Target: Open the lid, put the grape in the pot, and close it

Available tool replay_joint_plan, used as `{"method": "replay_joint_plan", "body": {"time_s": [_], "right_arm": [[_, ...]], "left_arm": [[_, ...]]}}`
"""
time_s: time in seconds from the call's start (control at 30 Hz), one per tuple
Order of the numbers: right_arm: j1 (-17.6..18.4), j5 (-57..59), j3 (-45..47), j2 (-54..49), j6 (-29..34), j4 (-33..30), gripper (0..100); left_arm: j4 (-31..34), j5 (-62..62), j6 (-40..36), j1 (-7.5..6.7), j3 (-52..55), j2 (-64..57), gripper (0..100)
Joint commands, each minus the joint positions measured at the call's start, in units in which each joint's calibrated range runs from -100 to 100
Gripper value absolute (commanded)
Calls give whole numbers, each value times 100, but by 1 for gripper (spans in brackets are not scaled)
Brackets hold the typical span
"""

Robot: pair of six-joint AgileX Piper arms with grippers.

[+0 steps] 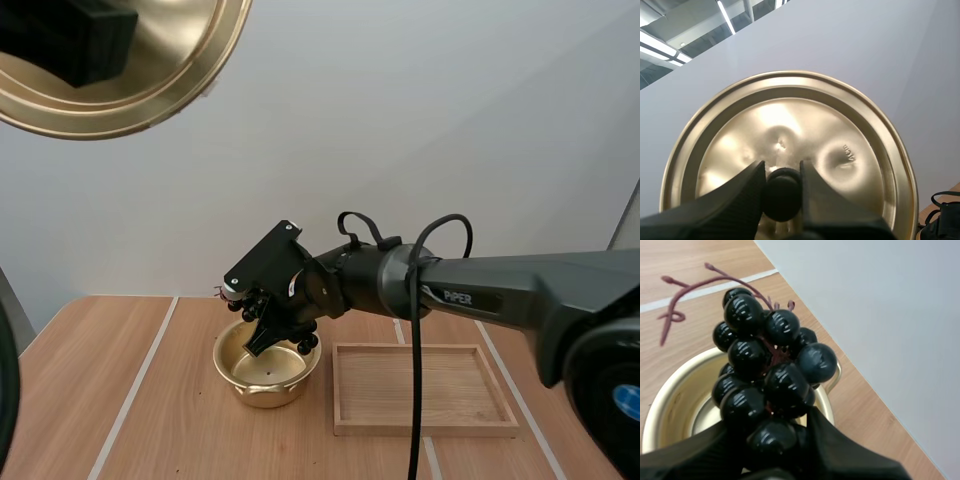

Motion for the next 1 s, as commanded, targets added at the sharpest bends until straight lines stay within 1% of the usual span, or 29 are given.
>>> {"method": "replay_joint_plan", "body": {"time_s": [0.0, 0.1, 0.13, 0.17, 0.3, 0.33, 0.57, 0.77, 0.9, 0.93, 0.97], "right_arm": [[7, -128, -153, 206, -37, 16, 0], [7, -128, -167, 384, -37, 65, 0], [7, -128, -167, 432, -37, 65, 3], [7, -128, -167, 457, -37, 65, 12], [7, -128, -167, 563, -37, 303, 84], [7, -128, -167, 563, -37, 387, 100], [7, 46, -167, 399, -16, 424, 100], [7, 541, -167, -50, -16, 462, 100], [7, 1066, -167, -441, -16, 491, 100], [7, 1265, -167, -536, -16, 491, 91], [7, 1437, -167, -608, -9, 491, 74]], "left_arm": [[30, -22, -59, -21, -32, -20, 0], [30, -22, -59, -21, -32, -20, 0], [30, -22, -59, -21, -32, -20, 0], [30, -22, -59, -21, -32, -20, 0], [30, -22, -59, -21, -32, -20, 0], [30, -22, -59, -21, -32, -20, 0], [30, -22, -59, -21, -32, -20, 0], [30, 68, -61, -21, -32, -20, 0], [30, 124, -61, -21, -32, -20, 0], [30, 124, -61, -21, -32, -20, 0], [30, 124, -61, -21, -32, -20, 0]]}}
